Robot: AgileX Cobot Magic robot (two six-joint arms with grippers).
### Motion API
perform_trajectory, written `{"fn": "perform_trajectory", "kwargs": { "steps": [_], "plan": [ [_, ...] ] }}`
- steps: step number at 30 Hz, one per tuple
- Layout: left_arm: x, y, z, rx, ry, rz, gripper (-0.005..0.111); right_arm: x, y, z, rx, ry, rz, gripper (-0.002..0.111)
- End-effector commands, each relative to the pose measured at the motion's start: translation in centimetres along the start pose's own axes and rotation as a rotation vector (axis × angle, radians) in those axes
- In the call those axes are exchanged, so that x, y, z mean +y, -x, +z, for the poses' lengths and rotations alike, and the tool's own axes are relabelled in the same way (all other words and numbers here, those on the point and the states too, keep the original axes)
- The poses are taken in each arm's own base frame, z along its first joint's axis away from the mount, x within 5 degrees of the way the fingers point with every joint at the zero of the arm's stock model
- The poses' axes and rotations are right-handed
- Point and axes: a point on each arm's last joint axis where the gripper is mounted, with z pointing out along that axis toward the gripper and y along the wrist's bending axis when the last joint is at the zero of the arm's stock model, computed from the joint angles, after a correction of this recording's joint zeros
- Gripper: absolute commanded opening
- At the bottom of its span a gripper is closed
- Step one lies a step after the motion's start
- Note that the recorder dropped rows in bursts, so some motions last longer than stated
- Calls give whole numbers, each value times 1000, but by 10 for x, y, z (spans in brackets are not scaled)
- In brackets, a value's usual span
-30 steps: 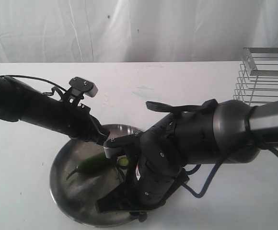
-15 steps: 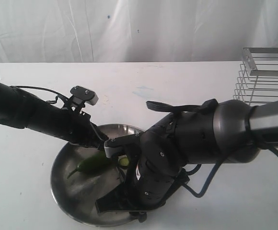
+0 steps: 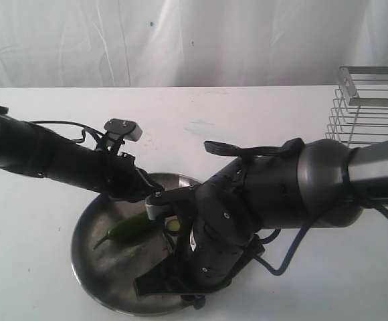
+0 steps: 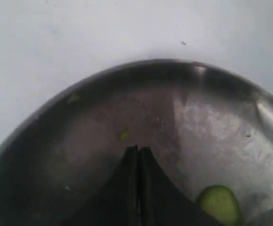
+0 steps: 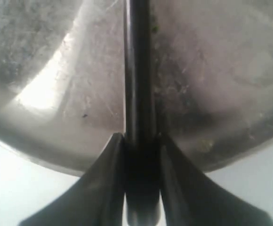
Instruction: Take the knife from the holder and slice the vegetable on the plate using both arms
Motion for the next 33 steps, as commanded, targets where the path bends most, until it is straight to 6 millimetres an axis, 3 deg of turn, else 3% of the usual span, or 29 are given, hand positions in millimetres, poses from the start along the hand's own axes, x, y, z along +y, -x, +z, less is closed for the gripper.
{"fn": "perform_trajectory", "kwargs": {
  "steps": [1, 7, 24, 27, 33],
  "plan": [
    [0, -13, 14, 40, -55, -28, 0, -1, 1, -3, -17, 1, -11, 0],
    [5, -26, 24, 94, -56, -22, 0, -2, -1, -3, 4, -7, -11, 0],
    [3, -29, 23, 130, -84, -11, 0, -5, -13, -4, 128, -43, 7, 0],
    [0, -22, 21, 109, -111, -4, 0, -5, -14, -4, 144, -49, 7, 0],
    [-10, 14, -2, -7, -110, 17, 0, -5, -14, -5, 146, -47, 7, 0]
  ]
}}
